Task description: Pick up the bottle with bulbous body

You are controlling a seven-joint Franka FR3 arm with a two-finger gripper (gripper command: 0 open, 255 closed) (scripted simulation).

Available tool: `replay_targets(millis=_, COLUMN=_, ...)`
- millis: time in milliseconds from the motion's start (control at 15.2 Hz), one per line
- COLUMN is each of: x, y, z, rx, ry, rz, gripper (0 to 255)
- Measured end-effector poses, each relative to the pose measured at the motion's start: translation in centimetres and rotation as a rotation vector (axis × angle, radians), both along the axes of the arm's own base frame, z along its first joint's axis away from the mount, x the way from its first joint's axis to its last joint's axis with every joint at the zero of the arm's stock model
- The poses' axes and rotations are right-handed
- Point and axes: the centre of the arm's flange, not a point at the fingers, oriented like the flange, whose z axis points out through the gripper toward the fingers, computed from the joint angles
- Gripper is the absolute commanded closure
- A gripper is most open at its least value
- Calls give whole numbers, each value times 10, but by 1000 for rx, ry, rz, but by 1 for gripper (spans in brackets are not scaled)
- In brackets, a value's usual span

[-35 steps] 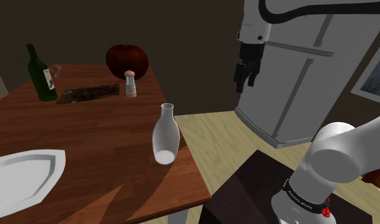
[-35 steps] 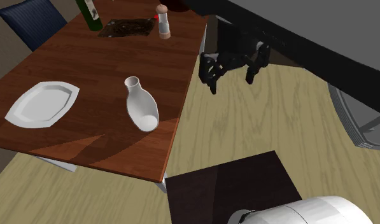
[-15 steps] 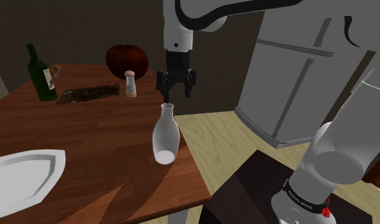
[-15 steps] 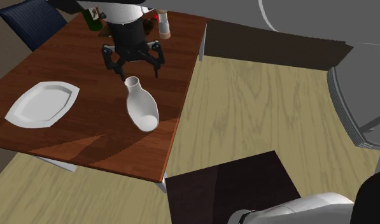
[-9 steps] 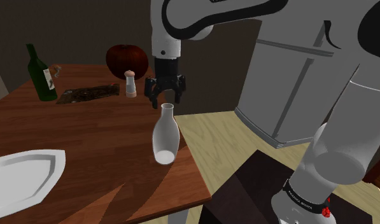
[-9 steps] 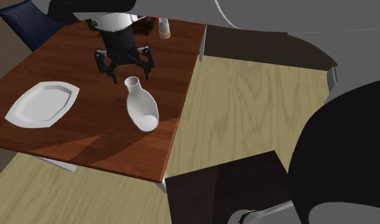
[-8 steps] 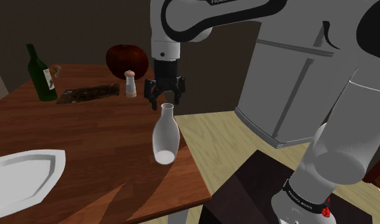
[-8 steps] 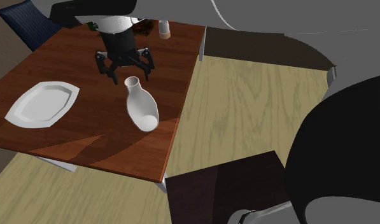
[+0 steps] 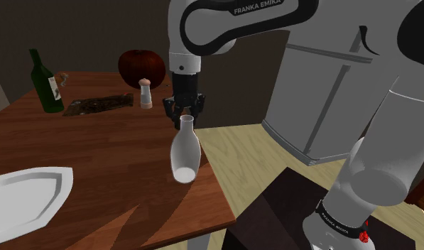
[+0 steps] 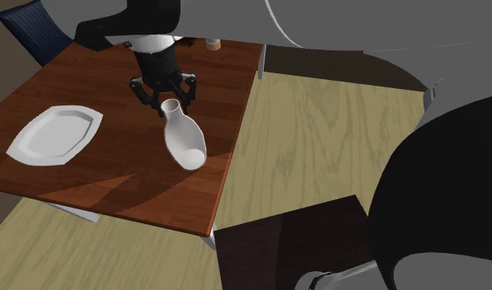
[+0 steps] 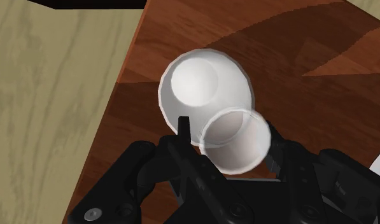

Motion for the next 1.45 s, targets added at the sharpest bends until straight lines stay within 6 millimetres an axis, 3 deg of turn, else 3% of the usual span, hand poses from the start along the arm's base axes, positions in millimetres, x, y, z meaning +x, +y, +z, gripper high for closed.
replay_targets(millis=528, x=0, y=0, z=5, rx=0, ry=1, rz=0, gripper=255)
replay_targets(millis=1452, x=1, y=0, z=76, rx=0, ry=1, rz=0, gripper=255)
